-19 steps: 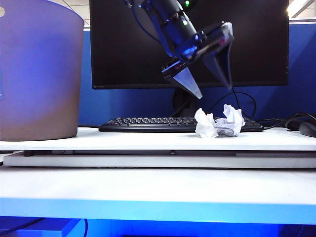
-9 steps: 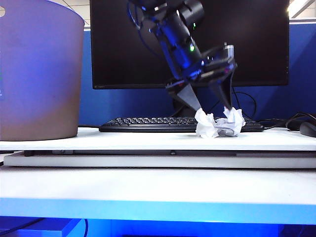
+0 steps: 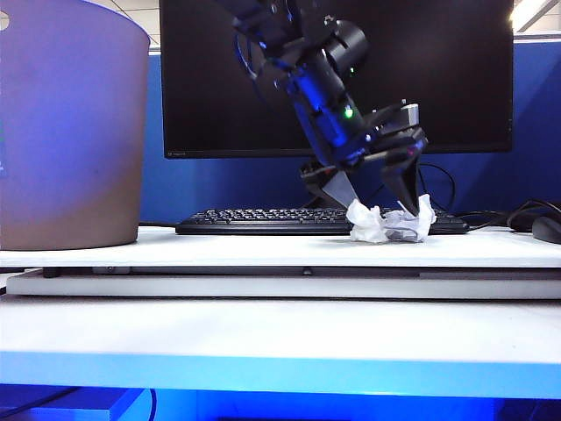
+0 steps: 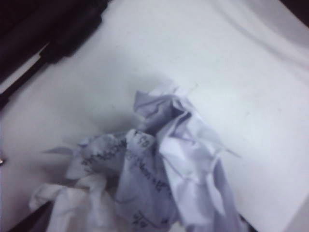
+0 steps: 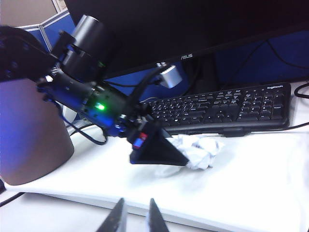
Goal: Pick up all paper balls from the table and place them in the pink trash can.
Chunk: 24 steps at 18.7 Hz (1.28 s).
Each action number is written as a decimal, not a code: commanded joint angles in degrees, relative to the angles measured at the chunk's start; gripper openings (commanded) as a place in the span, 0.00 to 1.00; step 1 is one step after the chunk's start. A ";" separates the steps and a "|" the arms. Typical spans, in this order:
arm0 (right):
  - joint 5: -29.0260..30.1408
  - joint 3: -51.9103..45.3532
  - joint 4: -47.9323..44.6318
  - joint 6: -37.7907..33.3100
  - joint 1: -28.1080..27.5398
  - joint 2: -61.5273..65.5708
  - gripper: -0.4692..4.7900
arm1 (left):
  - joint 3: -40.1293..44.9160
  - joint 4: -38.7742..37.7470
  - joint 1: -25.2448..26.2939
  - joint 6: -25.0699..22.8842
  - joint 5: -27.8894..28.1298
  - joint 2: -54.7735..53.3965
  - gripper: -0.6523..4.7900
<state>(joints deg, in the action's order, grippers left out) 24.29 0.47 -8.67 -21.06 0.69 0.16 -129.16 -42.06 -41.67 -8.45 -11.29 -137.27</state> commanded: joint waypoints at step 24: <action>0.02 -0.20 -1.90 -0.13 -0.04 -0.09 0.21 | -1.53 -11.28 0.70 -9.73 18.05 27.80 0.11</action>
<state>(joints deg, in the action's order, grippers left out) 24.56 0.47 -8.80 -21.06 0.67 0.16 -130.43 -53.10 -40.69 -15.29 2.66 -112.18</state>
